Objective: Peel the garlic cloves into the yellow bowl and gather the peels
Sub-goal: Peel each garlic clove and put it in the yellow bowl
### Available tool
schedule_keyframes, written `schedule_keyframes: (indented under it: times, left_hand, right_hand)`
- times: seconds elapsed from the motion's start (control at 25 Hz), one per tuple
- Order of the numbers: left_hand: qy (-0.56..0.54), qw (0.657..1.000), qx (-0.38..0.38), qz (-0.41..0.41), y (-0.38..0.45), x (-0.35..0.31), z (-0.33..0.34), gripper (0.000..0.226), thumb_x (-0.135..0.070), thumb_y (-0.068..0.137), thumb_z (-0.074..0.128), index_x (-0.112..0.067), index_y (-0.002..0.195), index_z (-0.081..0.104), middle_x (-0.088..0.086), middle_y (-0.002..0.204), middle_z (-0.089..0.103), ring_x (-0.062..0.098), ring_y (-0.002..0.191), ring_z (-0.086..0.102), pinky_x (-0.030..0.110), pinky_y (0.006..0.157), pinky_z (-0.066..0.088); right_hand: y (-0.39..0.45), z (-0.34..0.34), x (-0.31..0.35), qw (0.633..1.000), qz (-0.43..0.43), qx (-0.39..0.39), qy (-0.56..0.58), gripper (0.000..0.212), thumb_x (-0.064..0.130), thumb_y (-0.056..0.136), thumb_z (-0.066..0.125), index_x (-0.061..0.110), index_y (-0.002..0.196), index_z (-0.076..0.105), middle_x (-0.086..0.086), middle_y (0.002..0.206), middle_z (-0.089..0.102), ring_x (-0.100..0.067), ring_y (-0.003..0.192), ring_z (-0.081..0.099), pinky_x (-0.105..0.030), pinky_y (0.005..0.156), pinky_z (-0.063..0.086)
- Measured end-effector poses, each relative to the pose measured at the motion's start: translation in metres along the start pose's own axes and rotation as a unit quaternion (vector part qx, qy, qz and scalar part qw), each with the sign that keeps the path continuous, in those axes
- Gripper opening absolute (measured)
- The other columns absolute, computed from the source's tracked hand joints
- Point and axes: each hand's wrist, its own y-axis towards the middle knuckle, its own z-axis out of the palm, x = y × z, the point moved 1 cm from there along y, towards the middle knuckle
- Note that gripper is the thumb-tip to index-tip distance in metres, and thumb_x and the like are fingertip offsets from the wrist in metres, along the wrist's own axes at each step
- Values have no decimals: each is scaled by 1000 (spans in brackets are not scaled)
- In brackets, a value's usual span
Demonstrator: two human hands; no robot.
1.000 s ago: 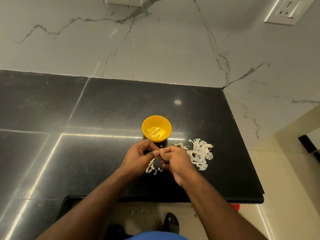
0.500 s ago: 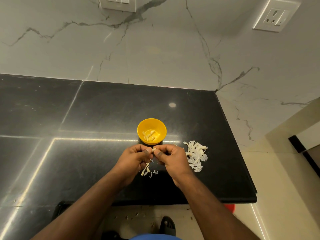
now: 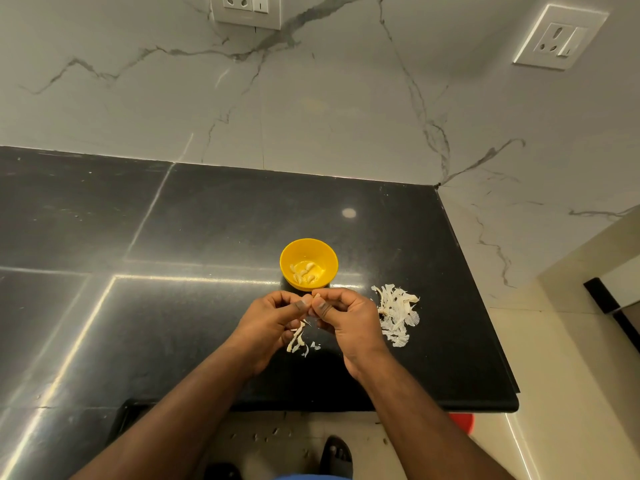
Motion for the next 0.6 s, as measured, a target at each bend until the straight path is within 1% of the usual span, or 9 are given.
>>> schedule_keyframes:
  times: [0.04, 0.12, 0.2, 0.28, 0.36, 0.44, 0.48, 0.6]
  left_hand:
    - [12, 1000, -12, 15, 1, -1, 0, 16, -22, 86, 74, -9, 92, 68, 1, 73, 64, 8, 63, 52, 21, 55, 42]
    - [2, 999, -10, 33, 0, -3, 1, 10, -14, 91, 70, -6, 96, 69, 3, 77, 68, 10, 67, 56, 23, 59, 43]
    - [-14, 999, -1, 34, -1, -4, 3, 10, -12, 92, 68, -4, 97, 70, 5, 79, 69, 11, 69, 59, 24, 62, 45]
    - [-17, 999, 3, 28, 0, -3, 2, 9, -11, 92, 68, -4, 95, 71, 7, 80, 70, 13, 72, 61, 24, 63, 48]
    - [-18, 1000, 6, 20, 2, -2, 1, 7, -10, 93, 67, -5, 95, 71, 7, 81, 71, 14, 74, 63, 23, 63, 50]
    - [-26, 1000, 5, 15, 4, -3, 1, 8, -10, 93, 67, -5, 96, 71, 8, 83, 71, 15, 74, 64, 23, 63, 51]
    - [-32, 999, 5, 14, 5, -3, 2, 7, -10, 93, 67, -5, 96, 71, 8, 83, 71, 15, 75, 64, 22, 63, 52]
    - [-39, 999, 6, 13, 7, -4, 3, 6, -8, 92, 67, -6, 95, 71, 10, 86, 71, 15, 76, 65, 24, 67, 51]
  right_hand:
    - [0, 0, 1, 1000, -12, -4, -29, 13, 6, 89, 71, 18, 90, 77, -4, 86, 78, -14, 80, 72, -24, 69, 57]
    - [2, 0, 0, 997, -32, -6, -72, 18, 8, 88, 74, 25, 84, 78, -1, 81, 77, -13, 75, 70, -27, 68, 57]
    - [4, 0, 1, 995, -42, -10, -91, 17, 8, 87, 74, 24, 83, 78, -1, 77, 76, -12, 72, 70, -29, 69, 58]
    - [5, 0, 0, 994, -45, -12, -98, 14, 7, 87, 74, 20, 83, 78, 1, 75, 75, -10, 70, 70, -28, 69, 58]
    - [6, -1, -1, 993, -43, -15, -105, 14, 7, 87, 74, 20, 85, 78, 0, 77, 76, -13, 73, 71, -31, 71, 60]
    - [8, -1, -3, 995, -30, -7, -92, 13, 7, 87, 74, 19, 88, 78, -3, 83, 77, -20, 80, 74, -38, 78, 62]
    - [9, -2, -2, 997, -19, -3, -78, 14, 6, 87, 74, 20, 90, 77, -4, 86, 78, -22, 83, 74, -39, 80, 62]
    - [10, -4, 0, 998, 2, 0, -61, 19, 4, 87, 74, 23, 88, 77, -5, 86, 78, -19, 82, 72, -35, 77, 59]
